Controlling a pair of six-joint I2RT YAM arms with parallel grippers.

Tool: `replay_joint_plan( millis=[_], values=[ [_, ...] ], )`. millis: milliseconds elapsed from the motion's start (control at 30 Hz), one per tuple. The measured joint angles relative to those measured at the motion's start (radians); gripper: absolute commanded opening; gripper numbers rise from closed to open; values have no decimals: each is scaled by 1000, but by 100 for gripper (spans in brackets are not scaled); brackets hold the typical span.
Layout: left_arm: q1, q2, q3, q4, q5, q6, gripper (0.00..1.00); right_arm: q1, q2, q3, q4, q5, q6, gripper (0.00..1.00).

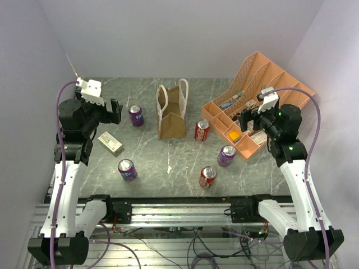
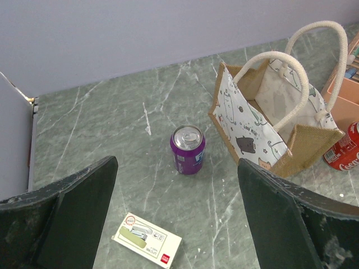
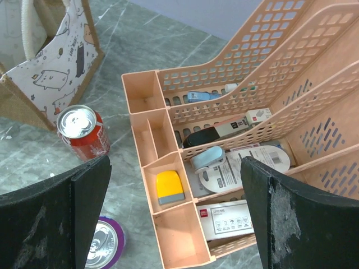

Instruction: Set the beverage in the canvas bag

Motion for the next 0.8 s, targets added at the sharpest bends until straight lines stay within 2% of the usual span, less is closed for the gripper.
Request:
replay_joint_plan(
  millis=[433,633,800],
  values=[
    [-11,16,0,0,6,0,99,-4,0,0,0,-28,-5,100],
    [-67,42,0,-6,7,24,99,-7,0,0,0,-29,-14,100],
    [-157,98,5,-16,7,61,99,-11,-1,-12,-1,-42,-24,100]
  ],
)
